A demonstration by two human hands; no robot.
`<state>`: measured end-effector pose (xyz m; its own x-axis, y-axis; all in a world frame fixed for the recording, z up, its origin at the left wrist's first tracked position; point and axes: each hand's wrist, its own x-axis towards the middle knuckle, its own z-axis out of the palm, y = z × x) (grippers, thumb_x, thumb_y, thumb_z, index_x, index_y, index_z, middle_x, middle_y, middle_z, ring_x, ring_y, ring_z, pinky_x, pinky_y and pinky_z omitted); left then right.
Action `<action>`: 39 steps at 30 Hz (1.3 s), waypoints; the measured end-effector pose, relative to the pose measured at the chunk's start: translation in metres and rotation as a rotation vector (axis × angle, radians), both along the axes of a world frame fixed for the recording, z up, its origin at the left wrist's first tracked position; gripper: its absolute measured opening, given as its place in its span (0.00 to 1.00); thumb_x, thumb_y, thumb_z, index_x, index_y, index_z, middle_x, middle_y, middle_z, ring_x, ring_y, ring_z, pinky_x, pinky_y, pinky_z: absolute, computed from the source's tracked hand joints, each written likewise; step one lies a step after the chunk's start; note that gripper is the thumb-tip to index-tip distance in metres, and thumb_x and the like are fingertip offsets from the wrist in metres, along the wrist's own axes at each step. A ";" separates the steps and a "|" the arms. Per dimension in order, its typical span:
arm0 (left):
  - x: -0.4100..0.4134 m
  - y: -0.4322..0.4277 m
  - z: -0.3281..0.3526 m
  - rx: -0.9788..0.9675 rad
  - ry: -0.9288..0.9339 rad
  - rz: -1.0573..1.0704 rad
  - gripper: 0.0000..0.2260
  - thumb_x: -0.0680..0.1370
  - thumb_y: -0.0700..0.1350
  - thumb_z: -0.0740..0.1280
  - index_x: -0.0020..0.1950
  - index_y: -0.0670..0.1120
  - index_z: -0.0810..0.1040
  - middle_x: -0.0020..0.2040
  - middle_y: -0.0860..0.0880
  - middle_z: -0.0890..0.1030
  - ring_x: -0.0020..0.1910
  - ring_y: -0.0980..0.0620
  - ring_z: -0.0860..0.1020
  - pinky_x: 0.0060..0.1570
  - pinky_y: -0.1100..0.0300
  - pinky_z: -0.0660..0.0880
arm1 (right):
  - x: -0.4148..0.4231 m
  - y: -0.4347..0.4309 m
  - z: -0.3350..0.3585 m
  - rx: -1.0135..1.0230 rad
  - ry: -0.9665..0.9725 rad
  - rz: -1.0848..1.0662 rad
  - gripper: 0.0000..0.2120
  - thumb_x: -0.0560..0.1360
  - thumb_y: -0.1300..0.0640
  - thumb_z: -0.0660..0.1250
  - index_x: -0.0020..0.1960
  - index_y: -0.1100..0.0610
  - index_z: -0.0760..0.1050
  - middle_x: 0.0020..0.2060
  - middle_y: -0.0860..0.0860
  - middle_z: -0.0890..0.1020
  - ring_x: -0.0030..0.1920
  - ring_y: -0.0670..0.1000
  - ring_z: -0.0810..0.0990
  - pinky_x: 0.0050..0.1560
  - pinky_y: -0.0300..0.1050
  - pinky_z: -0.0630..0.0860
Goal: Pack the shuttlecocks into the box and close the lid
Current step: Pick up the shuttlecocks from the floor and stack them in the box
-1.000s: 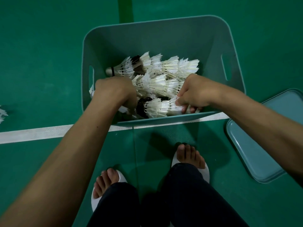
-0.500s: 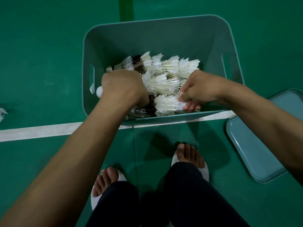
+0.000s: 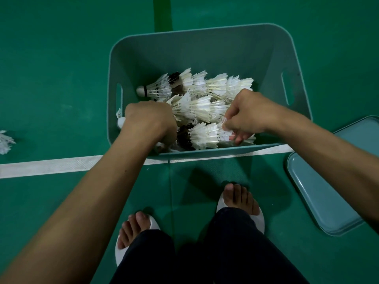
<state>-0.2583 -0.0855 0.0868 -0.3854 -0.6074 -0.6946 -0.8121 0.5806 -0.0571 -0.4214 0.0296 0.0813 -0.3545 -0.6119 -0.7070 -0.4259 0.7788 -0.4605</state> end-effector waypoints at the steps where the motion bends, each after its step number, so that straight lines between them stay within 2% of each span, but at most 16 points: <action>1: 0.000 0.002 -0.001 -0.052 0.018 0.001 0.18 0.70 0.45 0.74 0.59 0.49 0.80 0.51 0.47 0.80 0.50 0.42 0.78 0.47 0.51 0.70 | 0.000 0.001 0.000 -0.005 -0.005 -0.001 0.01 0.78 0.66 0.72 0.48 0.65 0.81 0.34 0.61 0.86 0.33 0.56 0.87 0.30 0.43 0.82; 4: -0.001 0.003 -0.002 -0.149 0.089 0.008 0.16 0.74 0.44 0.71 0.61 0.45 0.75 0.53 0.43 0.78 0.55 0.40 0.79 0.47 0.51 0.68 | -0.001 0.002 0.001 -0.026 -0.035 -0.013 0.02 0.78 0.68 0.70 0.47 0.66 0.80 0.35 0.63 0.86 0.34 0.58 0.86 0.32 0.46 0.82; 7: -0.001 0.000 0.002 -0.180 0.097 0.001 0.17 0.73 0.45 0.71 0.61 0.43 0.76 0.58 0.40 0.79 0.55 0.39 0.80 0.47 0.50 0.69 | -0.005 0.000 0.000 -0.051 -0.028 -0.025 0.05 0.78 0.68 0.70 0.43 0.65 0.80 0.31 0.62 0.85 0.35 0.60 0.88 0.28 0.43 0.80; 9: -0.002 0.000 0.008 -0.169 0.097 0.009 0.15 0.71 0.44 0.72 0.56 0.43 0.76 0.51 0.42 0.78 0.49 0.40 0.78 0.45 0.51 0.71 | -0.006 0.000 0.001 -0.055 -0.022 -0.031 0.06 0.77 0.68 0.71 0.42 0.64 0.80 0.28 0.59 0.84 0.35 0.59 0.88 0.26 0.41 0.78; 12: -0.008 0.000 0.018 -0.210 0.089 -0.029 0.11 0.69 0.44 0.73 0.46 0.45 0.74 0.37 0.47 0.74 0.37 0.46 0.74 0.40 0.54 0.68 | -0.009 -0.001 0.004 -0.053 -0.023 -0.042 0.05 0.77 0.69 0.71 0.42 0.65 0.80 0.26 0.59 0.84 0.35 0.60 0.88 0.29 0.42 0.80; 14: -0.014 0.003 0.025 -0.247 0.054 -0.070 0.11 0.68 0.44 0.74 0.41 0.46 0.73 0.35 0.48 0.72 0.32 0.49 0.70 0.35 0.57 0.63 | -0.008 -0.003 0.006 -0.049 -0.009 -0.041 0.03 0.77 0.69 0.71 0.44 0.67 0.81 0.28 0.60 0.85 0.35 0.59 0.88 0.34 0.46 0.84; 17: -0.023 0.006 0.024 -0.235 0.016 -0.078 0.11 0.69 0.47 0.74 0.43 0.46 0.73 0.36 0.48 0.71 0.38 0.47 0.73 0.41 0.55 0.65 | -0.002 -0.008 0.005 -0.014 0.061 -0.009 0.03 0.77 0.68 0.70 0.47 0.68 0.82 0.33 0.60 0.86 0.34 0.58 0.88 0.42 0.52 0.86; 22: -0.022 0.006 0.016 -0.176 0.094 -0.014 0.12 0.73 0.46 0.72 0.52 0.46 0.73 0.39 0.48 0.72 0.44 0.45 0.74 0.44 0.52 0.66 | 0.003 -0.011 0.008 0.008 0.178 0.021 0.04 0.78 0.67 0.68 0.46 0.66 0.81 0.32 0.60 0.86 0.30 0.56 0.87 0.41 0.53 0.86; 26: -0.011 0.001 0.015 -0.108 0.131 0.030 0.22 0.70 0.53 0.77 0.60 0.46 0.78 0.58 0.43 0.80 0.58 0.40 0.78 0.51 0.48 0.72 | 0.004 -0.008 0.011 -0.004 0.189 0.025 0.04 0.77 0.69 0.67 0.46 0.67 0.80 0.31 0.61 0.84 0.29 0.57 0.87 0.38 0.54 0.86; 29: 0.000 -0.005 0.020 -0.012 0.182 0.098 0.27 0.66 0.63 0.76 0.55 0.46 0.78 0.55 0.44 0.82 0.52 0.40 0.80 0.57 0.45 0.78 | 0.002 0.000 0.016 0.019 0.143 0.010 0.04 0.78 0.66 0.70 0.46 0.67 0.81 0.32 0.61 0.85 0.30 0.55 0.87 0.37 0.49 0.85; 32: 0.007 -0.011 0.036 0.041 0.314 0.198 0.26 0.69 0.69 0.74 0.52 0.49 0.80 0.49 0.47 0.82 0.47 0.44 0.80 0.53 0.49 0.78 | -0.001 0.006 0.025 0.013 0.081 -0.029 0.09 0.76 0.61 0.75 0.46 0.68 0.83 0.33 0.59 0.86 0.31 0.57 0.87 0.38 0.49 0.86; 34: 0.005 -0.009 0.048 0.098 0.480 0.276 0.22 0.74 0.68 0.70 0.50 0.49 0.81 0.45 0.50 0.82 0.44 0.50 0.80 0.47 0.53 0.75 | -0.005 0.006 0.031 0.019 0.080 -0.036 0.12 0.76 0.56 0.75 0.45 0.67 0.83 0.33 0.55 0.87 0.31 0.56 0.87 0.35 0.47 0.85; 36: -0.002 -0.002 0.055 0.182 0.695 0.382 0.21 0.78 0.66 0.66 0.51 0.49 0.82 0.46 0.50 0.83 0.43 0.53 0.81 0.43 0.56 0.75 | -0.012 0.005 0.041 0.026 0.083 -0.049 0.13 0.78 0.55 0.73 0.45 0.66 0.83 0.33 0.55 0.87 0.30 0.56 0.87 0.33 0.44 0.82; 39: -0.021 0.009 0.053 0.329 0.910 0.532 0.22 0.81 0.64 0.62 0.54 0.47 0.82 0.51 0.49 0.84 0.45 0.53 0.81 0.48 0.53 0.79 | -0.024 0.008 0.062 -0.138 0.137 -0.002 0.09 0.78 0.55 0.73 0.44 0.61 0.84 0.34 0.52 0.88 0.29 0.52 0.86 0.34 0.43 0.81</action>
<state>-0.2790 -0.0766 0.1402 -0.5786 -0.6854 -0.4421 -0.6230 0.0215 0.7819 -0.4453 0.0380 0.1429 -0.4428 -0.6990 -0.5615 -0.4905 0.7131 -0.5009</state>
